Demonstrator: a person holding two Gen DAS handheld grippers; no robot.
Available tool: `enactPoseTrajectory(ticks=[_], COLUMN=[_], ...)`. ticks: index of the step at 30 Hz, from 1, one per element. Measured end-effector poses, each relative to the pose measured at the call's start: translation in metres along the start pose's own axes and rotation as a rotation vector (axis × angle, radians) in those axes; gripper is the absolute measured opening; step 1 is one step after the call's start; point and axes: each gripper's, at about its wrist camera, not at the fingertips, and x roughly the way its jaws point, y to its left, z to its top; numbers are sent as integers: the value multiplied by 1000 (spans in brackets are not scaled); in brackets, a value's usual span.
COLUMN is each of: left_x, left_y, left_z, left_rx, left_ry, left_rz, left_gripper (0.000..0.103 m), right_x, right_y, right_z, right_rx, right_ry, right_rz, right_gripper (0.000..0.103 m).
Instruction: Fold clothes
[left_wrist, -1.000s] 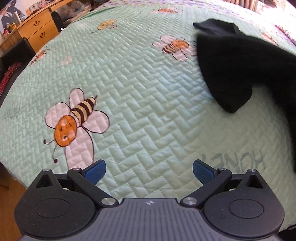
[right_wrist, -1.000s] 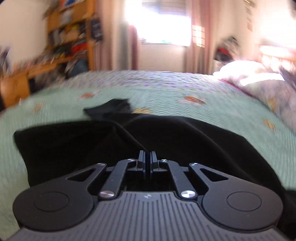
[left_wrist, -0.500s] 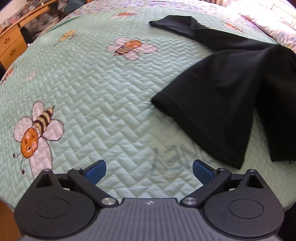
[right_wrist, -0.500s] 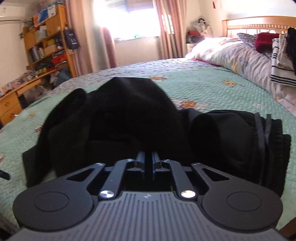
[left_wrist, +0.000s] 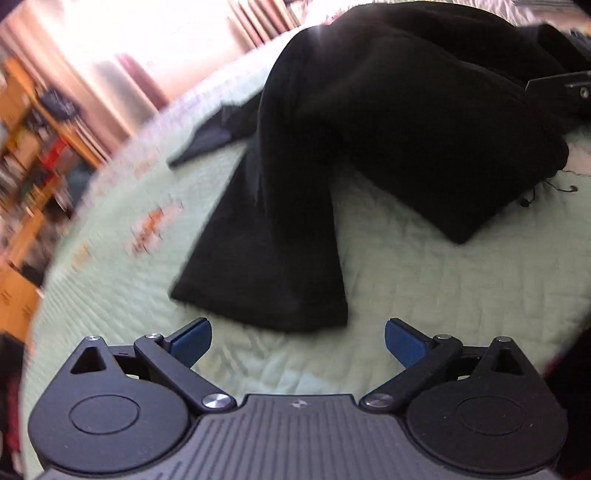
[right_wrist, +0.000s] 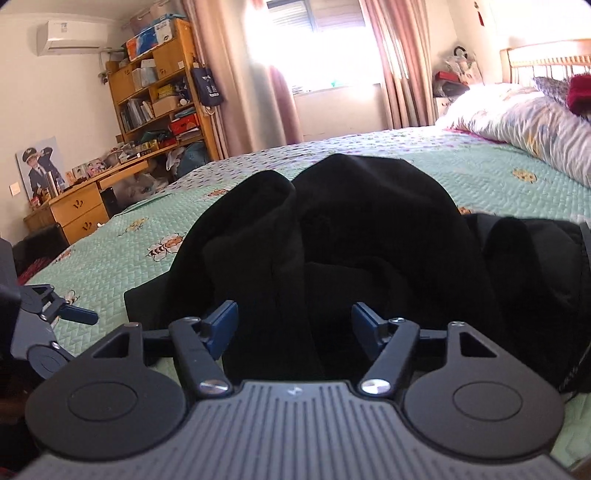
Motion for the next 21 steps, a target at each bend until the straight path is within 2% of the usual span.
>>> enactPoseTrajectory(ticks=[3,8,11,15,18,19,21], left_x=[5,30,40,55,67,70,72], left_y=[-11,-21,-19,-3,26,34,38], left_z=[5,8,13,16,11,8,8], left_rx=[26,24,4,-19,-147,-187,-205], left_ry=[-43,-2,-6,8,16,27,32], left_rz=[71,60,56,1,-121,-136,-97], left_gripper=[100,102,102,103,103,103,103], right_x=[-6,-15,-16,-19,-22,-24,-26], right_y=[-2,-2,-3,-5,-5,-5,-5], right_z=[-4,-8,-7,-6,-8,-10,-11], right_rx=[30,40,44,54,63,66,76], right_ry=[-3,-26,-31,-39,-50,-55,-62], right_rz=[4,0,1,-1,-6,-9,-9], right_gripper=[70,70,70,70,70,70,70])
